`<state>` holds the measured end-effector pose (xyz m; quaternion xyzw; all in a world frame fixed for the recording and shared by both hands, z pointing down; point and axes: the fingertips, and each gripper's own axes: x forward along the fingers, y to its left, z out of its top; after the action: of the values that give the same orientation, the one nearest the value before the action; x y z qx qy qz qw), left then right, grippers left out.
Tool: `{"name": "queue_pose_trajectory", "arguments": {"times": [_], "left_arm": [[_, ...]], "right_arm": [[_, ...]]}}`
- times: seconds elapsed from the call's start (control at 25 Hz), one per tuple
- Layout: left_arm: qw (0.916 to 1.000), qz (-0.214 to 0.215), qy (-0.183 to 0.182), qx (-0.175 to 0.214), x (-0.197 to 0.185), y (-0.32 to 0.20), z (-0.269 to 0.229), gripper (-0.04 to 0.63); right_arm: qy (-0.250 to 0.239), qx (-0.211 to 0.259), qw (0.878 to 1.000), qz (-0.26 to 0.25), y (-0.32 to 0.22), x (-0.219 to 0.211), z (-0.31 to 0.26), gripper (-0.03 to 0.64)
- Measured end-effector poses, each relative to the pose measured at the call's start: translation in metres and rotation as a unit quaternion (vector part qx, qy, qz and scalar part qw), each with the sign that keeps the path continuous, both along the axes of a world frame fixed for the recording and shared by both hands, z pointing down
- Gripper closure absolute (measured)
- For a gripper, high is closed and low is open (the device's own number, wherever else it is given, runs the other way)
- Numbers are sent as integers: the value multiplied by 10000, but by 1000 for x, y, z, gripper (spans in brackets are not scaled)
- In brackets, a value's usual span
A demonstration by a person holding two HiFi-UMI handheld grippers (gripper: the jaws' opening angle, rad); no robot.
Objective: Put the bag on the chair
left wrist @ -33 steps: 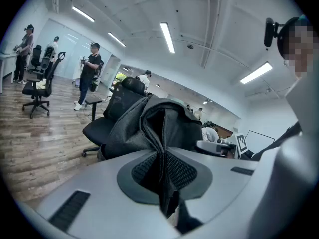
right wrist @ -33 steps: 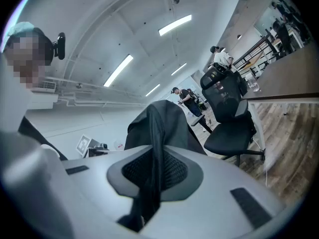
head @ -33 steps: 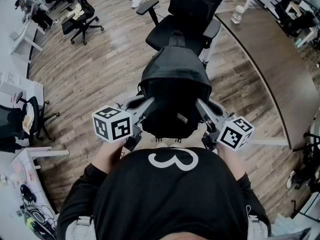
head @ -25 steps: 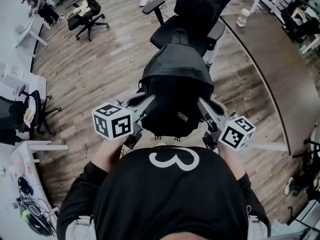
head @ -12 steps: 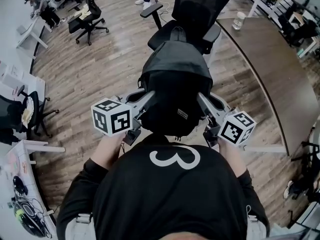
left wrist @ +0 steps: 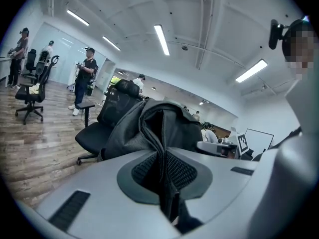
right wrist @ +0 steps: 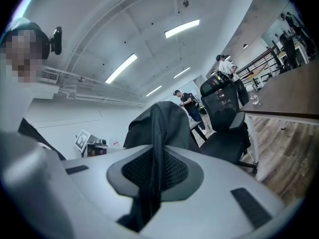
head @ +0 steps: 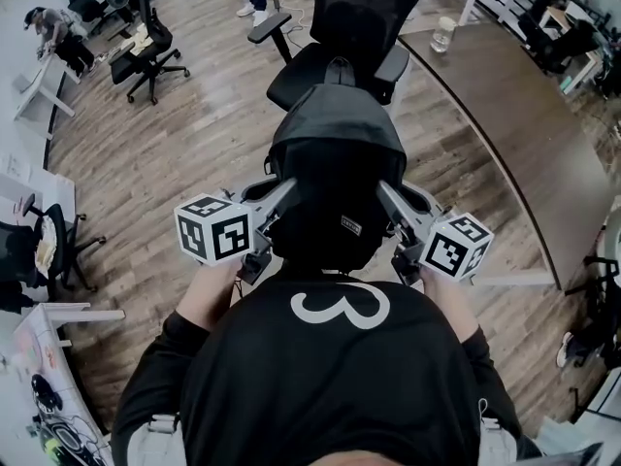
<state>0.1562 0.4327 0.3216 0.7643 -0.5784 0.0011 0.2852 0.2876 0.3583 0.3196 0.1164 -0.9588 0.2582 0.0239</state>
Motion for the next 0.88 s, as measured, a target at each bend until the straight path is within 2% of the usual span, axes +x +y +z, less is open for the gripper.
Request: {"name": "queue_pose_trajectory", "arguments": {"times": [0.4, 0.88], "left_arm": [[9992, 358, 104, -167, -51, -77, 7, 555], [9964, 712, 135, -449, -159, -199, 36, 555]], "right_arm": [[64, -190, 9991, 360, -66, -46, 4, 561], [362, -484, 9960, 658, -180, -152, 36, 563]]}}
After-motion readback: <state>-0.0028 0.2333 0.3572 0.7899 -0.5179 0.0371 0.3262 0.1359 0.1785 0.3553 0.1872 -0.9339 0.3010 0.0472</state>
